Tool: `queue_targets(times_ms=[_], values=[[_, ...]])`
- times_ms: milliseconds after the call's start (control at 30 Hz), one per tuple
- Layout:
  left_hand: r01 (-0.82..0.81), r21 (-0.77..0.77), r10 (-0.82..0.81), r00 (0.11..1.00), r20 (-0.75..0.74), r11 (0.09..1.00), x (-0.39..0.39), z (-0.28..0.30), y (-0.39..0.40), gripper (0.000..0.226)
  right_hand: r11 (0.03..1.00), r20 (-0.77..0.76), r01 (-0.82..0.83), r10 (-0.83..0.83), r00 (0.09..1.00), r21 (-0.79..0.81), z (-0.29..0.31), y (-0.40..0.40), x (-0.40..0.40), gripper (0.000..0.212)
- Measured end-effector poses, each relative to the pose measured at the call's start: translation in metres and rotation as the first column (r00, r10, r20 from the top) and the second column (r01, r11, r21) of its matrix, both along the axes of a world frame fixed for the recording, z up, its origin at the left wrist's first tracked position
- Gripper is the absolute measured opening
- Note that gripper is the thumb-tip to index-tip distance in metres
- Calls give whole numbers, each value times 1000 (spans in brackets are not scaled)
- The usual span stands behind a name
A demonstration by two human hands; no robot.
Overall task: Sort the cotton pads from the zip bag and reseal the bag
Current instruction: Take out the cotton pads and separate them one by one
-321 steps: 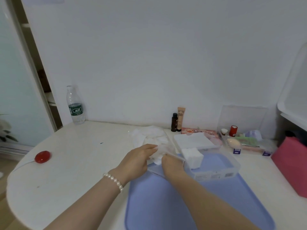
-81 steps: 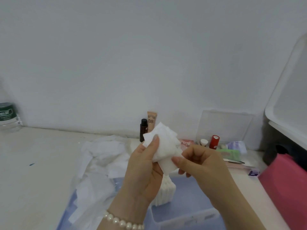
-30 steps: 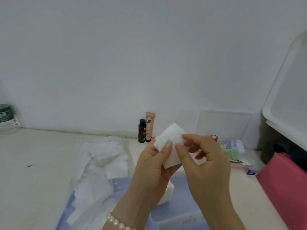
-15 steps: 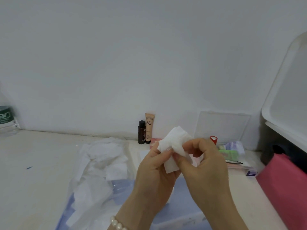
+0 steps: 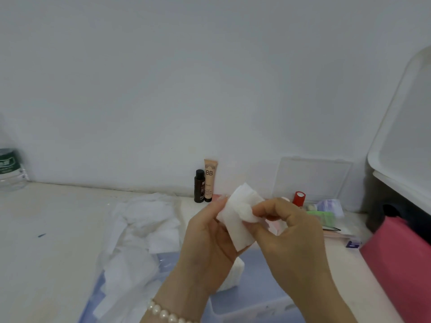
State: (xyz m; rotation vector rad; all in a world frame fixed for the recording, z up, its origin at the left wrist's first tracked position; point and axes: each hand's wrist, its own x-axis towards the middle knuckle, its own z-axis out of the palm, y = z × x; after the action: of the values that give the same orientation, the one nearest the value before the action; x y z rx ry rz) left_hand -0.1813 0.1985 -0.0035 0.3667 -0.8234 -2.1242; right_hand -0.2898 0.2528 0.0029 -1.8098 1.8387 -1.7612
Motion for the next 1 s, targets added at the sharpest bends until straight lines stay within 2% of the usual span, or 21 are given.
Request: queue_targets(times_ms=[67,133,167,300,367,433,500,567,633,667,733,867,1000], values=[[16,-14,-16,998,58,1000,6,-1,-5,38,995,5,-84,84,996,52,1,0,-4,33],[20,-20,-17,990,144,1000,11,-2,-11,44,985,32,-139,136,990,107,2,1,-7,14],[13,-26,-7,980,197,1000,12,-5,-14,48,979,30,-158,155,987,131,3,2,-8,14],[-57,-139,102,933,345,989,14,-9,-19,38,931,-66,-248,274,959,270,6,6,-10,29],[-79,-186,145,918,369,979,14,-9,-20,27,928,-82,-242,275,958,282,7,5,-11,23],[-119,-203,186,918,350,972,14,-9,-20,20,955,36,-222,219,975,196,8,3,-11,16],[-162,-169,208,929,307,972,12,-8,-19,18,983,340,-182,161,927,30,10,2,-13,19],[-194,-116,219,937,273,974,10,-7,-17,16,972,623,-218,222,750,-83,12,3,-17,19],[-218,-69,228,946,228,974,7,-6,-15,17,940,743,-323,292,603,-107,13,3,-18,53],[-212,-56,219,956,195,976,6,-5,-14,19,932,777,-345,296,555,-109,10,1,-19,64],[-201,-53,207,969,132,978,3,-3,-10,26,931,812,-355,273,516,-88,7,-2,-16,66],[-220,-61,223,973,57,974,-6,0,0,28,961,813,-274,177,555,-22,5,-5,-7,32],[-198,-43,199,980,19,979,-13,1,8,27,972,783,-232,180,595,-47,9,-4,1,13]])
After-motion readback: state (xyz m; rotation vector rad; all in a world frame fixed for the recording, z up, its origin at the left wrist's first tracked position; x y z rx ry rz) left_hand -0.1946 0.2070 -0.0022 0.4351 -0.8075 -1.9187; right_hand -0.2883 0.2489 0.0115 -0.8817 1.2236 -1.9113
